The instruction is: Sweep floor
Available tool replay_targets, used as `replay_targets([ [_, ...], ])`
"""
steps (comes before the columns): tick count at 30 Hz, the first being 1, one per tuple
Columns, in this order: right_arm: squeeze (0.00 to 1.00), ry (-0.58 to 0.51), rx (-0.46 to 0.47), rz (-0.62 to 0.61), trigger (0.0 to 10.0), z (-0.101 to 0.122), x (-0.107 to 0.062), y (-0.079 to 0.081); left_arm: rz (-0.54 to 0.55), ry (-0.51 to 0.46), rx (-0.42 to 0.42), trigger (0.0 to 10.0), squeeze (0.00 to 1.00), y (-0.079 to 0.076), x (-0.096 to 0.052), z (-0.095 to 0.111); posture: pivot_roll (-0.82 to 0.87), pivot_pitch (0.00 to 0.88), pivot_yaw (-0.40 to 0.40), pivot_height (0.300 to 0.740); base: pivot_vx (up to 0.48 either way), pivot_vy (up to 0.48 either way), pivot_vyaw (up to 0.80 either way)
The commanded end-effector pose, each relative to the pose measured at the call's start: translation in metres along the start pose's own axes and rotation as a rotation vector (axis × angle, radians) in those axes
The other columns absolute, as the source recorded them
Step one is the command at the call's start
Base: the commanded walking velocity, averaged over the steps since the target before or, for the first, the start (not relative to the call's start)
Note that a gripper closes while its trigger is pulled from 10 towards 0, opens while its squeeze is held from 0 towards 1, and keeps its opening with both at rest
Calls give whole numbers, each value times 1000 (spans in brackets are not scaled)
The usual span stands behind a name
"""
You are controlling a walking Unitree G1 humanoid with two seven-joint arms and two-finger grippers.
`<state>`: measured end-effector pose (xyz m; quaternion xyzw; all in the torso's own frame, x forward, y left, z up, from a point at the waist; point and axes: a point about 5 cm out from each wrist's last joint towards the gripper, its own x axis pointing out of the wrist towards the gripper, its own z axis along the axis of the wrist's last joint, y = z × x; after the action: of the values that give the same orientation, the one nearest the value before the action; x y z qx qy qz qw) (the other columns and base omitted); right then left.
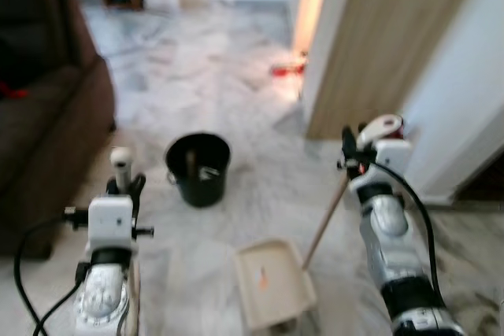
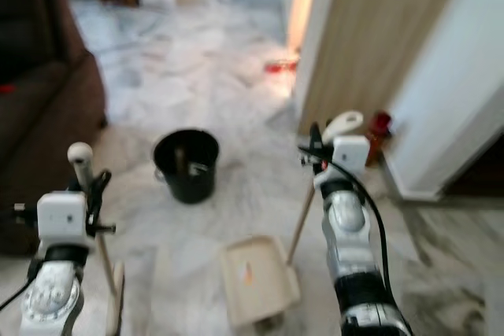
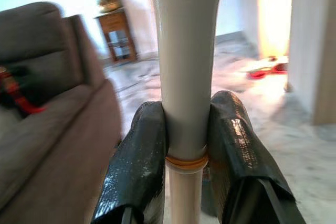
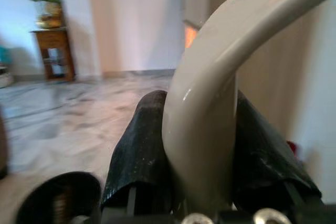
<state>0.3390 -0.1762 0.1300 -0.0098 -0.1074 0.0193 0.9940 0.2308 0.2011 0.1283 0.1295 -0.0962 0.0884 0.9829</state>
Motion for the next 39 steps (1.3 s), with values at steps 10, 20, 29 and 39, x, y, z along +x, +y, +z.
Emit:
replay_targets([
  [10, 0, -22, 4, -17, 10000, 6, 3, -2, -45, -46, -14, 10000, 0, -7, 4, 8, 50, 69, -27, 740, 0, 0, -800],
  [20, 0, -14, -9, -40, 10000, 6, 4, -5, -61, -51, -23, 10000, 0, -11, 5, 10, 41, 74, -27, 740, 0, 0, -800],
  [29, 0, -12, -11, -44, 10000, 6, 4, -4, -52, -45, -8, 10000, 0, -9, 6, 10, 42, 90, -27, 740, 0, 0, -800],
  [39, 0, -15, -25, -37, 10000, 7, 6, -4, -33, -35, 4, 10000, 0, -8, 7, 7, 43, 95, -33, 740, 0, -196, -800],
])
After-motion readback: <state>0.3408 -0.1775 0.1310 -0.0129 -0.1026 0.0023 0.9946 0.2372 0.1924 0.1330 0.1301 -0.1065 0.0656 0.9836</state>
